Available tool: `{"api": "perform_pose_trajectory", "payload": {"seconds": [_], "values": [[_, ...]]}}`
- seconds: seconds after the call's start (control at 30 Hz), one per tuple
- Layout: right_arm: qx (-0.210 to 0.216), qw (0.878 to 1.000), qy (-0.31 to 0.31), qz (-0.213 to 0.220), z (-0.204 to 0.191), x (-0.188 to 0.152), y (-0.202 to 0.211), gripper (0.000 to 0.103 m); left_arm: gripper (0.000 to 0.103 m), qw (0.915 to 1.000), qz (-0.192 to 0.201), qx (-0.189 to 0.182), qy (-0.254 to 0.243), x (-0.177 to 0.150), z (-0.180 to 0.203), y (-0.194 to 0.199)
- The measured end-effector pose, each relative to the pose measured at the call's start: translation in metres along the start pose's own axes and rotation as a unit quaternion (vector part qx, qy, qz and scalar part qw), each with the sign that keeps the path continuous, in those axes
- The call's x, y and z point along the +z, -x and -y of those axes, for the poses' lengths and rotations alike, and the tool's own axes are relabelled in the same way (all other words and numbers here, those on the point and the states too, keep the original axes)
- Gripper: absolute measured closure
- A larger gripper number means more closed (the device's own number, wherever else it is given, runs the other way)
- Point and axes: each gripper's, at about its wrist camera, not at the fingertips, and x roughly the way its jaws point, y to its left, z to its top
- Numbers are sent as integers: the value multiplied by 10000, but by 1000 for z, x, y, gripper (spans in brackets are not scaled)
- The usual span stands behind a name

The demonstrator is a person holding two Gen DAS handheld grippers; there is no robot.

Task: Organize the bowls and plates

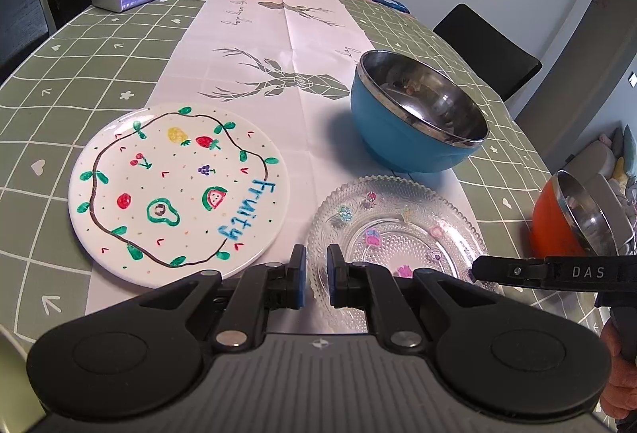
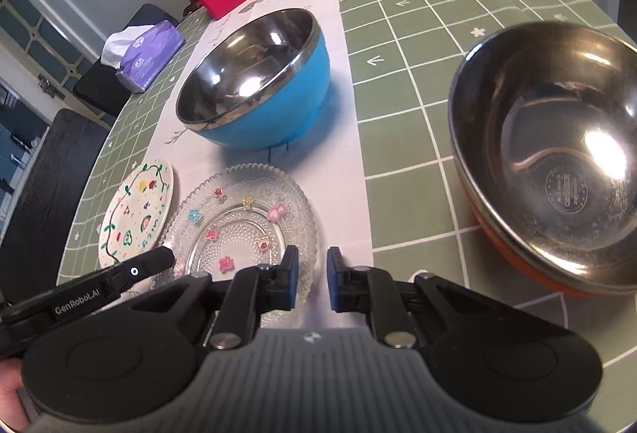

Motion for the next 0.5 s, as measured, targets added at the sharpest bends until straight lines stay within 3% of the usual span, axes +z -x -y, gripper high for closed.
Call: {"api": "perform_pose_trajectory", "payload": {"seconds": [0.5], "values": [[19, 9999, -129, -3, -1, -3, 2, 95, 94, 9998, -46, 139, -101, -2, 6, 5]]}}
